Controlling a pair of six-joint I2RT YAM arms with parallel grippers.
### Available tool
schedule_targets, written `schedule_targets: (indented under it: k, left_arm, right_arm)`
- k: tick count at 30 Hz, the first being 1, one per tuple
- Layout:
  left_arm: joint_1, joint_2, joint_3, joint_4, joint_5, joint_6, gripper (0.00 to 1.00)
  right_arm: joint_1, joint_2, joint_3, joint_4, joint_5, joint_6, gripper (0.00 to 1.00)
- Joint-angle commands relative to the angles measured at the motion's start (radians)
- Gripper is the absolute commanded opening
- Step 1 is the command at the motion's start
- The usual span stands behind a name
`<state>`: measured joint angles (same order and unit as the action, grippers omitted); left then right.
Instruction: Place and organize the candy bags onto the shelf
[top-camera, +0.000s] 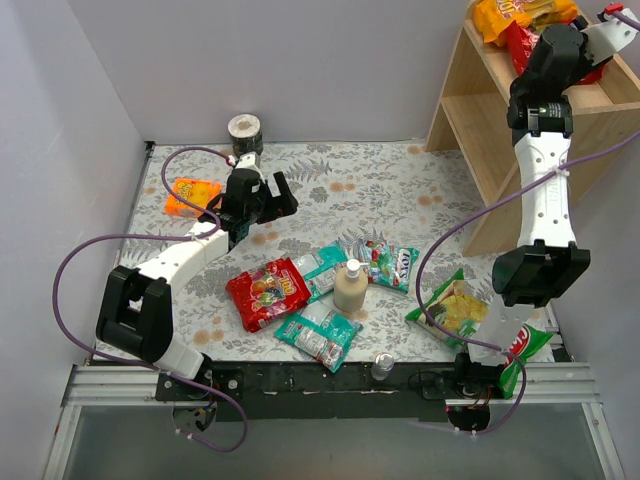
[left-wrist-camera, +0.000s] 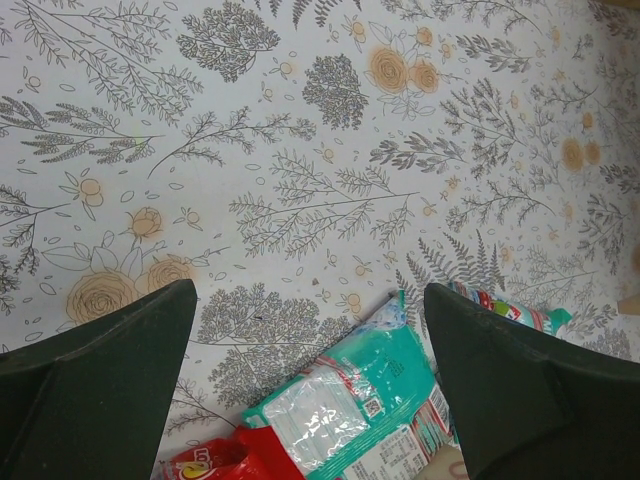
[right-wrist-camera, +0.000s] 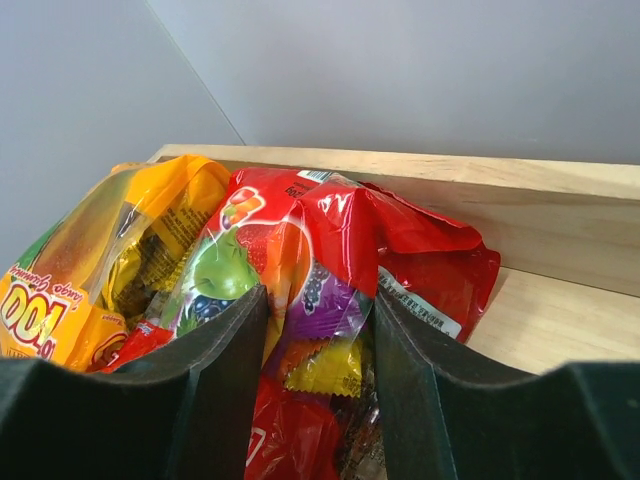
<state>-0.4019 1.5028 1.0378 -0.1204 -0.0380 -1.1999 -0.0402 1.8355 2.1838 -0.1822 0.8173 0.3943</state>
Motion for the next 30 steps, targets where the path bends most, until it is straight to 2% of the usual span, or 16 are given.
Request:
schedule_targets:
  k: [1, 7, 11, 12, 16, 22, 27, 30]
  left_arm:
    - [-0.003, -0.001, 0.039, -0.01, -0.016, 0.017, 0.98]
    - [-0.003, -0.004, 0.039, -0.012, -0.016, 0.019, 0.98]
    - [-0.003, -0.006, 0.047, -0.013, -0.014, 0.016, 0.98]
    - [-0.003, -0.009, 0.048, -0.013, -0.014, 0.014, 0.98]
    - [-0.003, -0.016, 0.044, -0.013, -0.013, 0.005, 0.98]
    - [-0.003, -0.047, 0.031, -0.012, -0.016, -0.01, 0.98]
    - [-0.003, -0.085, 0.013, -0.007, -0.031, -0.041, 0.98]
    - [-0.003, -0.114, -0.004, -0.007, -0.033, -0.056, 0.98]
  right_arm:
    - [0.008, 0.077, 0.039, 0.003, -0.078, 0.057, 0.51]
    - [0.008, 0.1, 0.059, 0.01, -0.076, 0.06, 0.5]
    - [0.011, 0.058, 0.033, 0.019, -0.073, 0.069, 0.52]
    - [0.013, 0.032, 0.01, 0.039, -0.073, 0.069, 0.55]
    - [0.013, -0.028, -0.016, 0.053, -0.087, 0.072, 0.75]
    - [0.013, -0.157, -0.108, 0.144, -0.216, 0.049, 0.93]
    - [0.014, -0.223, -0.107, 0.107, -0.328, 0.046, 0.94]
    - [0.014, -0.315, -0.194, 0.157, -0.43, 0.023, 0.94]
